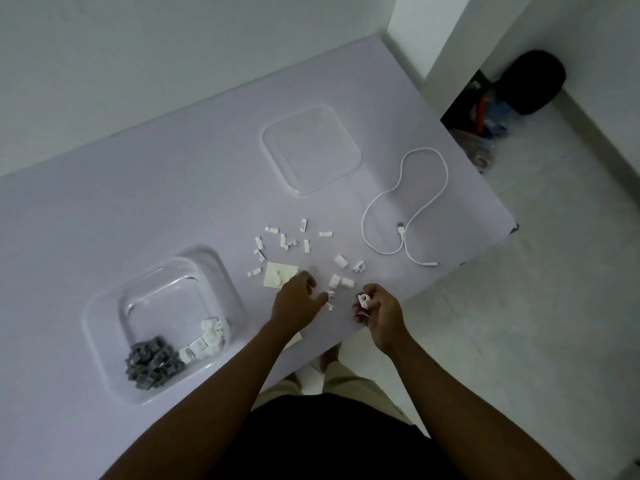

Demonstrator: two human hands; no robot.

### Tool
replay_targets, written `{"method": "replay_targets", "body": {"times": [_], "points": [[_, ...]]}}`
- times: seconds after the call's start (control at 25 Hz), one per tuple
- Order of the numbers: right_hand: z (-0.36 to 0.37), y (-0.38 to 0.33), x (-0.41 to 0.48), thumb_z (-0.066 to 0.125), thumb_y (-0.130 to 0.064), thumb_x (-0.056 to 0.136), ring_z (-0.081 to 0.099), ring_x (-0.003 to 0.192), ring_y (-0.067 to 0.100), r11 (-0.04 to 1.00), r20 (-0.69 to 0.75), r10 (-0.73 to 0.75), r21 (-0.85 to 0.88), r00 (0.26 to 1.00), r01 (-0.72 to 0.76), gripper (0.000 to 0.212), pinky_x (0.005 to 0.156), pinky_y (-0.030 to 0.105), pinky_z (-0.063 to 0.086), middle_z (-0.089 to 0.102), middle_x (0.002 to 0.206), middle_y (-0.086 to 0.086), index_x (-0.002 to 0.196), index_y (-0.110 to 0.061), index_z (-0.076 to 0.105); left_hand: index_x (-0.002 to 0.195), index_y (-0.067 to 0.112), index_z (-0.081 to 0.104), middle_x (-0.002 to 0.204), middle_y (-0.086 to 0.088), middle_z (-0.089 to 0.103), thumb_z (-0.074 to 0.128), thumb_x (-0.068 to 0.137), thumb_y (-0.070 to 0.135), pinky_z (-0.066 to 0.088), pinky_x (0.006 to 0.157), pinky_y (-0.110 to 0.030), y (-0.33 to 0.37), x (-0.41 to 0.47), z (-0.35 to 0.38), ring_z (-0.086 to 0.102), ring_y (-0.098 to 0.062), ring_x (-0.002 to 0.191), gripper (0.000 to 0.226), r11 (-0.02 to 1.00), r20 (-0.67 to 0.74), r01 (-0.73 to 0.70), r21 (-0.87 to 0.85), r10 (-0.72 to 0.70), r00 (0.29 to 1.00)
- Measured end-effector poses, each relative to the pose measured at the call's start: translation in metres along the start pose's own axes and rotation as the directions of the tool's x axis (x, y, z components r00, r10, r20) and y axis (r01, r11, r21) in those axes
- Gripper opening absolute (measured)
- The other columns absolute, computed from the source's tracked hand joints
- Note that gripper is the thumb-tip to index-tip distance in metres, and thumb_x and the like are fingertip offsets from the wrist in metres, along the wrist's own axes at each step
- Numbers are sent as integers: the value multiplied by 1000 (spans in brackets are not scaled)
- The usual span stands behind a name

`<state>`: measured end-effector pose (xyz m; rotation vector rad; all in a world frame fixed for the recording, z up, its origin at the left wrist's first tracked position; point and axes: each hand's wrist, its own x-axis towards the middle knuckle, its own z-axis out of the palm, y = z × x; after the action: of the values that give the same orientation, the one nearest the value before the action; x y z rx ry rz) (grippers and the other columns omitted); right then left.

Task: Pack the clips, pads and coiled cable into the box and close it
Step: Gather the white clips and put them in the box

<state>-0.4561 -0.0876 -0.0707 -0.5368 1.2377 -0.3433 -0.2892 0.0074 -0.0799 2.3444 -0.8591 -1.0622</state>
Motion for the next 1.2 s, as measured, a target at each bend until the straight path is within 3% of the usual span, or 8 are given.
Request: {"method": "replay_targets", "body": {"times": [0.16,0.28,0.36,0.44,0.64,0.8,1.0,1.2], "points": [[-7,-35,9,38,-3,79,54,63,27,998,136,32,47,990,-39,17,55,31,37,58,74,13,76,-8,53,109,20,55,102,2,56,74,78,46,48,69,-27,19,7,23,61,-18,84,46,964,-32,-125,237,136,990],[-6,-45,32,50,-13,90,51,58,25,945,128,-81,-306,988,117,19,50,28,39,54,69,12,73,-9,59,105,17,60,104,-3,62,68,87,31,42,69,-23,20,13,34,64,-21,89,24,956,-75,-111,270,136,988],[-12,-40,51,68,-24,87,52,60,19,624,224,-279,-697,934,354,15,53,28,43,57,68,3,76,-14,62,103,14,62,102,-5,64,65,89,25,40,71,-21,17,17,38,62,-20,90,18,975,-111,-82,209,107,988],[-13,-32,59,76,-27,80,58,69,14,241,378,-329,-852,865,464,17,63,26,46,61,78,-2,92,-20,66,102,9,64,98,-7,65,65,88,20,41,72,-22,17,24,36,60,-20,87,18,983,-140,-54,178,79,987],[-7,-8,63,73,-23,82,65,89,27,-59,538,-334,-831,774,553,27,74,35,53,63,111,7,108,-18,69,72,8,60,71,-8,60,63,87,11,41,55,-27,24,30,23,56,-21,65,15,992,-142,-56,114,72,987],[-12,-9,62,73,-21,83,60,78,14,120,460,-373,-838,806,533,12,70,24,46,65,92,0,91,-18,65,68,6,63,67,-10,66,58,92,27,53,63,-40,23,29,29,59,-21,61,32,999,-91,37,-10,-38,995],[-25,-48,55,53,-11,82,44,47,19,842,139,-161,-497,977,209,4,45,24,34,63,71,17,79,-9,53,82,15,61,73,2,63,74,74,57,39,55,-23,37,27,30,58,-14,67,45,989,-131,-30,146,50,990],[-30,-74,53,34,1,77,33,50,18,969,283,42,-245,958,29,35,49,26,20,53,67,16,99,-7,60,114,12,57,105,-6,68,78,75,48,50,76,-27,43,33,41,66,-22,93,57,991,-76,-18,133,28,997]]}}
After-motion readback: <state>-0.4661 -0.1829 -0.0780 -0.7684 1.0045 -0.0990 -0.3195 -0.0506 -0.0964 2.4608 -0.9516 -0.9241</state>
